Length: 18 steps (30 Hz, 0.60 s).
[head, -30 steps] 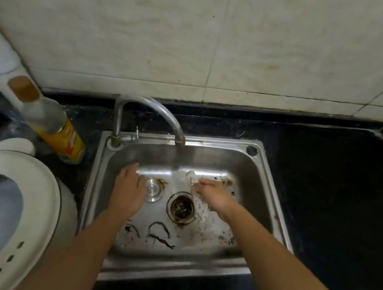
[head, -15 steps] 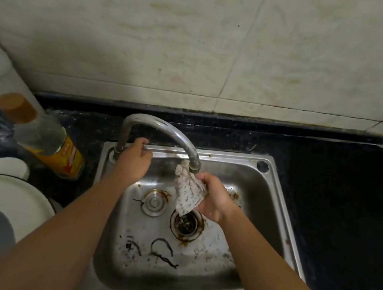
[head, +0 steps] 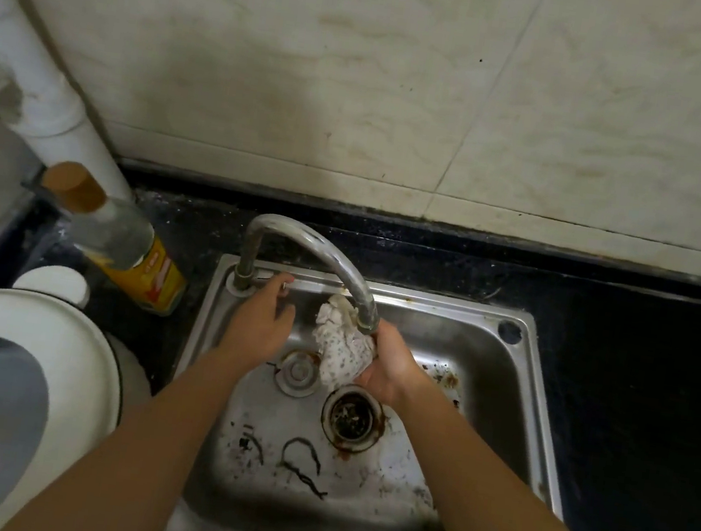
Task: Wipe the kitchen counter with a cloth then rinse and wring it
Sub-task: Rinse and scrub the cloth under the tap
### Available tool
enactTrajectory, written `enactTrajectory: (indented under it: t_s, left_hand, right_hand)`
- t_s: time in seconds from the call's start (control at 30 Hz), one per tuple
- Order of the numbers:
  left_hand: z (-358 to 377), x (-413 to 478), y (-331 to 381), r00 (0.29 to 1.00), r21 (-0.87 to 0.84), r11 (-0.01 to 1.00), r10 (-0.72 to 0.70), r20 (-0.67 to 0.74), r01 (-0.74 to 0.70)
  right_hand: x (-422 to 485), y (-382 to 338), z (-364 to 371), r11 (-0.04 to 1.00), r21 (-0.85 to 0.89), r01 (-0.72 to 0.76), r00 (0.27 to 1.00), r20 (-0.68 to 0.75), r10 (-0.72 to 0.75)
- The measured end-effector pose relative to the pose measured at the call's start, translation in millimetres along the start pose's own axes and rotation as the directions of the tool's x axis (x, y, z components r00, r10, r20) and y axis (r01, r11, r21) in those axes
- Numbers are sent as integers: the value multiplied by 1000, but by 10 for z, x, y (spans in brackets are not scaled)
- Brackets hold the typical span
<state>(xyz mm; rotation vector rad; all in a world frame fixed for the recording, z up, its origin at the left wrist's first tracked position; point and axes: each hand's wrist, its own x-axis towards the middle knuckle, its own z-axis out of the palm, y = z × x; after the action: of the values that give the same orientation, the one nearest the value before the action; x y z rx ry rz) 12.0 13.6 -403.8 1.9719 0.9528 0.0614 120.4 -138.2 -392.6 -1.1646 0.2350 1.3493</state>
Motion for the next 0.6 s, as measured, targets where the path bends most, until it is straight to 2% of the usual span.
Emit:
enactTrajectory:
  t_s: [0.2,0.37,0.4,0.5,0.53,0.6]
  left_hand:
    - [122,-112,-34,999,-23,1000,4,-33,-5]
    - [287,-391,10,960,-58,998,11,-280,-28]
    - [353,-462,10,959,-77,997,-2,-282,-21]
    - [630,-555,-62,988,-197,973,-136,-76,119]
    - [697,-546,-52,977,-315,926,-213,10,206]
    - [762,-504,44,918,-528,756,-369,144,387]
  right_hand:
    - [62,7,25,999,-19,28,999,-19,-28]
    - [106,50,48,994,-107,37,997,-60,-44]
    - [121,74,54,990,-134,32,996,-81,-43]
    - [172,156,38,930,-367,34,974,-197,-114]
    - [167,172,31,894,-445,49,960,-226,-165]
    - [150,183,10,870,-482,103,943,-232,-240]
